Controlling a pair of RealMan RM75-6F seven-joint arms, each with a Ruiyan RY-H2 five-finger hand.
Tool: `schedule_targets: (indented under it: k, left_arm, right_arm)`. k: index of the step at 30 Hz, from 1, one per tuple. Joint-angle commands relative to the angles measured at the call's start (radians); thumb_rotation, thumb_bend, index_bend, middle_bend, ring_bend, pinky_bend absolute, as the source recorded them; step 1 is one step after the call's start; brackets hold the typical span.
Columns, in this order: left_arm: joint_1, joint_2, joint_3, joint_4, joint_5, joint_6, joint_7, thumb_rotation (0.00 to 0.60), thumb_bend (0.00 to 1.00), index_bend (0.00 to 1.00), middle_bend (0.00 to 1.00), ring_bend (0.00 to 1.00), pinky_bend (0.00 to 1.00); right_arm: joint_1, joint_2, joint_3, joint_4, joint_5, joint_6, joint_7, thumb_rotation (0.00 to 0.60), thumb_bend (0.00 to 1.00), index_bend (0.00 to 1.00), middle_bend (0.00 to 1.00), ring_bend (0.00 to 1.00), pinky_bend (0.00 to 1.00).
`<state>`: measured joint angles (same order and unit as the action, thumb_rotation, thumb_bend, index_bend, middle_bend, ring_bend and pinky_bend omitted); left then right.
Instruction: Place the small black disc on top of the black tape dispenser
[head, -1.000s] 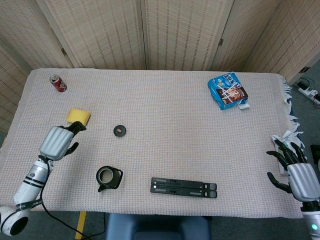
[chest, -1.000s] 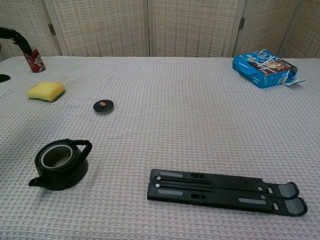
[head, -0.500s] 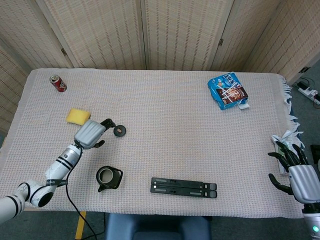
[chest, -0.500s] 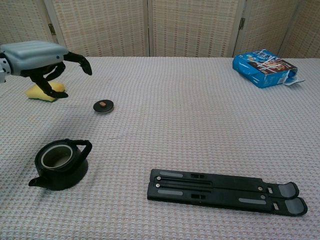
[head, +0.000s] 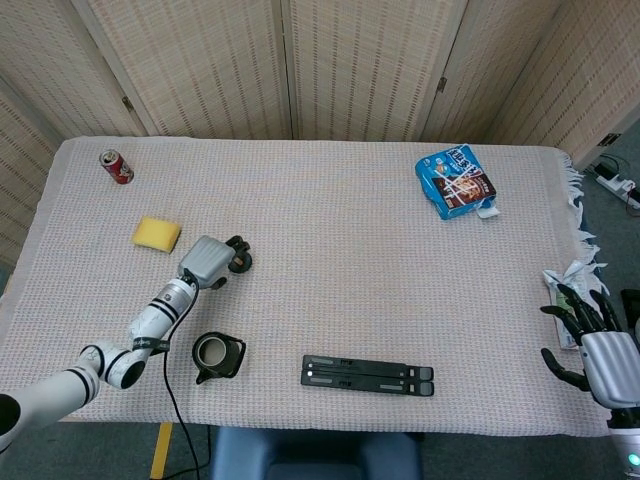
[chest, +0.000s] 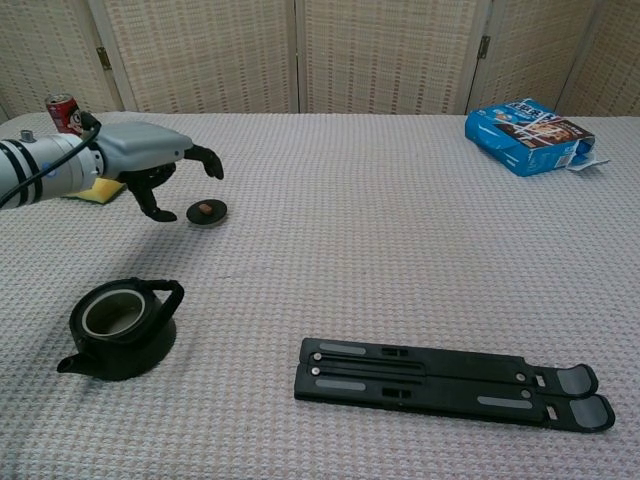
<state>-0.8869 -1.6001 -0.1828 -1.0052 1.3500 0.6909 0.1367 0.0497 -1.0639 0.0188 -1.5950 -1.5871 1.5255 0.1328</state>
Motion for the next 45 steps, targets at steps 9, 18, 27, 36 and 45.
schedule_targets:
  k: [9,18,27,36,45]
  left_arm:
    - [-0.048,-0.088,0.003,0.108,-0.064,-0.051,0.037,0.6,0.24,0.22,0.17,0.74,0.81]
    - [-0.062,-0.126,0.01,0.171,-0.085,-0.062,0.04,0.6,0.24,0.25,0.17,0.75,0.81]
    - [-0.074,-0.158,0.015,0.219,-0.091,-0.069,0.025,0.6,0.24,0.26,0.19,0.75,0.81]
    - [-0.081,-0.193,0.021,0.28,-0.08,-0.055,0.003,0.6,0.24,0.34,0.27,0.79,0.82]
    - [-0.076,-0.198,0.029,0.296,-0.052,-0.025,-0.048,0.6,0.24,0.43,0.37,0.82,0.84]
  right_arm:
    - [-0.009,0.001,0.0,0.009,0.008,0.005,0.01,0.6,0.35,0.25,0.09,0.19,0.0]
    - [-0.01,-0.001,0.001,0.013,0.013,0.002,0.014,0.6,0.35,0.25,0.09,0.19,0.0]
    - [-0.011,-0.002,0.004,0.017,0.017,0.0,0.017,0.6,0.35,0.25,0.09,0.19,0.0]
    - [-0.016,-0.004,0.004,0.021,0.022,0.002,0.021,0.6,0.35,0.25,0.1,0.19,0.0]
    - [-0.015,-0.005,0.006,0.018,0.02,0.001,0.019,0.6,0.35,0.25,0.1,0.19,0.0]
